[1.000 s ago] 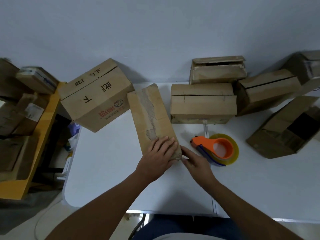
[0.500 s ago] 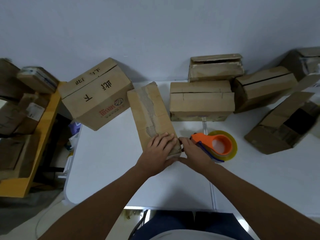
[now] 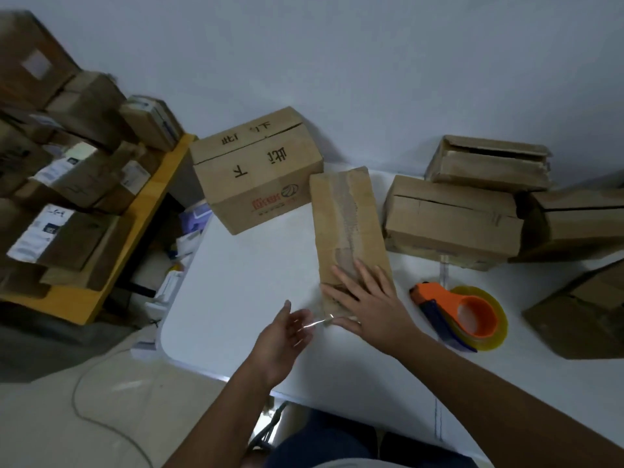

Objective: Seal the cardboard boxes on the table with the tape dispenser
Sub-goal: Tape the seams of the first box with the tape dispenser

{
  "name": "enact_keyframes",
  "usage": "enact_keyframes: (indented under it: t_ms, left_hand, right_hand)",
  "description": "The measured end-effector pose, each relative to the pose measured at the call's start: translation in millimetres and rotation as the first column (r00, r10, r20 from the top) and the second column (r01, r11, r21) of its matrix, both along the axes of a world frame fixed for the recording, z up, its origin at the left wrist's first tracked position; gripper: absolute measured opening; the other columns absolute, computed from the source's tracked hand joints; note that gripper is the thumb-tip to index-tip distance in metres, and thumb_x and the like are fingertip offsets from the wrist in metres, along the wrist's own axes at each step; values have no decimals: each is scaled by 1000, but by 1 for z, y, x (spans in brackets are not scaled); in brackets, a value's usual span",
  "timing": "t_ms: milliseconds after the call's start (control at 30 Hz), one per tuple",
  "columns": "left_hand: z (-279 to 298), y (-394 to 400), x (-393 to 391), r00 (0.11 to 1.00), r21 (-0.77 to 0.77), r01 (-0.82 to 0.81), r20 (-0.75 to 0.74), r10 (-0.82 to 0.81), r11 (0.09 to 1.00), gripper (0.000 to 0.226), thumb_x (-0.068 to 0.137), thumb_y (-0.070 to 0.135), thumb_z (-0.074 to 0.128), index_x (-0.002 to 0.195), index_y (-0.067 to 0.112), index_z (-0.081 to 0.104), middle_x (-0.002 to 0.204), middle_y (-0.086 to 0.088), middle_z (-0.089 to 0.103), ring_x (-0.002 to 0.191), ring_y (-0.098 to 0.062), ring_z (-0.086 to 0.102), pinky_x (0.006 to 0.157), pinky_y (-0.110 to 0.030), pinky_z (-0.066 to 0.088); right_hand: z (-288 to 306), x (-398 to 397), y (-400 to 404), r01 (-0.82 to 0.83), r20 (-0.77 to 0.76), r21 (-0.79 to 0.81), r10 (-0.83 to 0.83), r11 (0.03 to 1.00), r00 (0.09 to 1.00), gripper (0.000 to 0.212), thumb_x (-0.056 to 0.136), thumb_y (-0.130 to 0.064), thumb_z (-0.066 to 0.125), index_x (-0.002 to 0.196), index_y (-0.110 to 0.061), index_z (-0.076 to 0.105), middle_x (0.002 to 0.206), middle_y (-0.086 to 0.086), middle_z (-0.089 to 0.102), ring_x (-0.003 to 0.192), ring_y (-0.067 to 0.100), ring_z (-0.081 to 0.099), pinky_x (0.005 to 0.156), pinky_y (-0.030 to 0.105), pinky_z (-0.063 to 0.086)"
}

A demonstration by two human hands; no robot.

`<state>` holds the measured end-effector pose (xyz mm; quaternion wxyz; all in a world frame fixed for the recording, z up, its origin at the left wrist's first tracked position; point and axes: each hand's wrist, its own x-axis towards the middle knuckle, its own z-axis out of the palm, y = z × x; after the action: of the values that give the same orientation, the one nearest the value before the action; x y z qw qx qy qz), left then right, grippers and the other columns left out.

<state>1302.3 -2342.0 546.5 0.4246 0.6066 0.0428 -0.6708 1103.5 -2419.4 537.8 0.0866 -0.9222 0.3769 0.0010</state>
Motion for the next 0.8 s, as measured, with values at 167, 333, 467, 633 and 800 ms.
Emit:
enact_keyframes:
  t_ms: [167, 333, 467, 633, 800]
  left_hand:
    - [-7, 17, 1, 995, -198, 92, 44, -85, 976, 28, 89, 38, 67, 100, 13, 76, 98, -4, 71, 93, -15, 66, 87, -27, 53]
    - [-12, 18, 3, 969, -298, 156, 230, -88, 942, 10, 89, 21, 72, 94, 14, 77, 97, -8, 73, 93, -17, 67, 88, -26, 53]
    - [-16, 14, -4, 947, -298, 153, 315, -54, 942, 11, 93, 22, 67, 94, 13, 75, 90, -2, 72, 85, -11, 66, 91, -29, 54]
    - [-23, 8, -17, 910, -303, 167, 413, -29, 938, 11, 97, 21, 62, 96, 11, 68, 82, 6, 67, 80, -7, 60, 85, -23, 52]
    - [-27, 0, -34, 840, -332, 221, 542, -6, 917, 11, 100, 23, 57, 92, 22, 65, 85, 8, 67, 80, -3, 61, 74, -13, 49]
  right_hand:
    - [-6, 1, 2, 24, -31, 3, -23, 1000, 999, 61, 96, -65, 29, 152, -41, 22, 162, -8, 15, 149, 32, 10, 117, 57, 17]
    - [-6, 4, 13, 111, -62, 14, -110, 994, 992, 61, 96, -65, 25, 152, -40, 22, 163, -9, 10, 150, 31, 6, 117, 57, 16]
    - [-7, 6, 16, 144, -55, 12, -143, 990, 988, 61, 96, -65, 23, 152, -40, 22, 163, -8, 12, 150, 31, 9, 118, 56, 15]
    - [-10, 5, 15, 142, -67, 10, -141, 990, 988, 62, 96, -66, 25, 153, -41, 18, 163, -9, 6, 150, 30, 3, 119, 54, 9]
    - [-9, 7, 14, 138, -81, 39, -135, 990, 988, 62, 96, -64, 28, 153, -41, 17, 163, -9, 3, 150, 31, 1, 119, 56, 8]
